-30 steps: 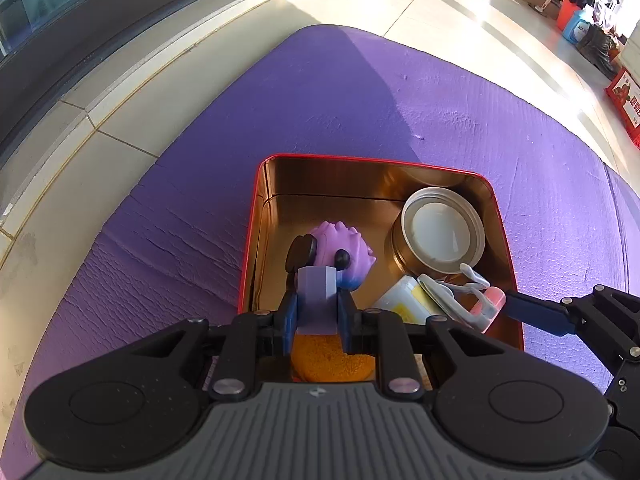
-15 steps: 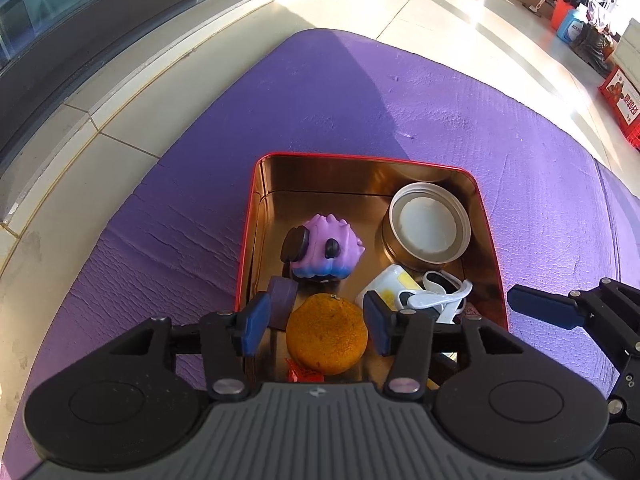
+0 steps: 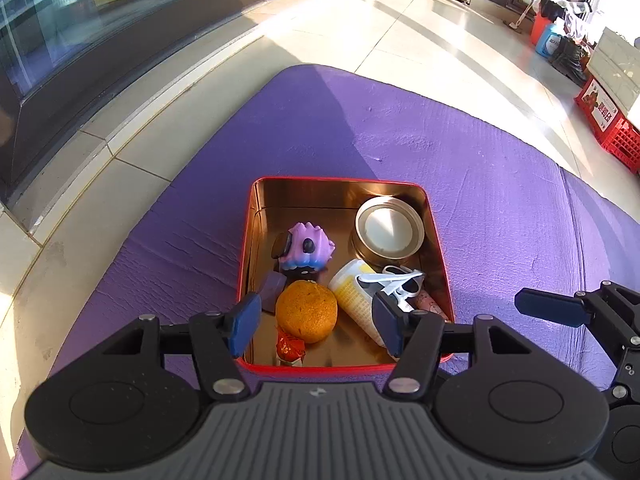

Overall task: Organize rigid objects
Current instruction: 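Open both tools to drop the eraser and pink tube into the tin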

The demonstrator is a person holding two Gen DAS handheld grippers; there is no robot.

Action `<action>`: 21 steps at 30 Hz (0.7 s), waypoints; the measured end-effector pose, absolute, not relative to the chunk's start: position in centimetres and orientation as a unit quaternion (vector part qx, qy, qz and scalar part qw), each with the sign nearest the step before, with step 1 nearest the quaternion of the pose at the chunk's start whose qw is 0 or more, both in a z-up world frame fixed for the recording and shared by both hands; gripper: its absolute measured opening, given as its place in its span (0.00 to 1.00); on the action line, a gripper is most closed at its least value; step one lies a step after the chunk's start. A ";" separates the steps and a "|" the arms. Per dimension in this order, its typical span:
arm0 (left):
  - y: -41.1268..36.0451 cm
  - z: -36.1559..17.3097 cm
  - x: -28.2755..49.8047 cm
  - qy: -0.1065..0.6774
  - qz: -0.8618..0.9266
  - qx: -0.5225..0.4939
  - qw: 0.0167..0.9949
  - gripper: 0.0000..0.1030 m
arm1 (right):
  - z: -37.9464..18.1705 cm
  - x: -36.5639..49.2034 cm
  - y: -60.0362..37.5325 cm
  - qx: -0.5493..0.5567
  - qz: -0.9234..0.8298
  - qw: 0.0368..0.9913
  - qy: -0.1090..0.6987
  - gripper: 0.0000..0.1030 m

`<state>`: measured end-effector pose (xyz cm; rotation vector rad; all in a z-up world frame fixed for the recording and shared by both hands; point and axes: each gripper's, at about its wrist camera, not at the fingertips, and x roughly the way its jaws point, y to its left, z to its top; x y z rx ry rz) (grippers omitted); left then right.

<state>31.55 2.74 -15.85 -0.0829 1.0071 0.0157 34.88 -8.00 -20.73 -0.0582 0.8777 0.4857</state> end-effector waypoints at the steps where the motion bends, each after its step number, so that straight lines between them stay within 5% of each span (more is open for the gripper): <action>1: 2.6 -15.4 31.1 0.480 0.006 -0.038 0.877 0.59 | -20.3 34.4 -8.2 -0.023 0.232 0.876 0.421 0.91; 21: 2.4 -9.7 23.5 0.446 -0.010 -0.051 0.894 0.75 | -16.3 27.6 -9.2 -0.004 0.252 0.877 0.410 1.00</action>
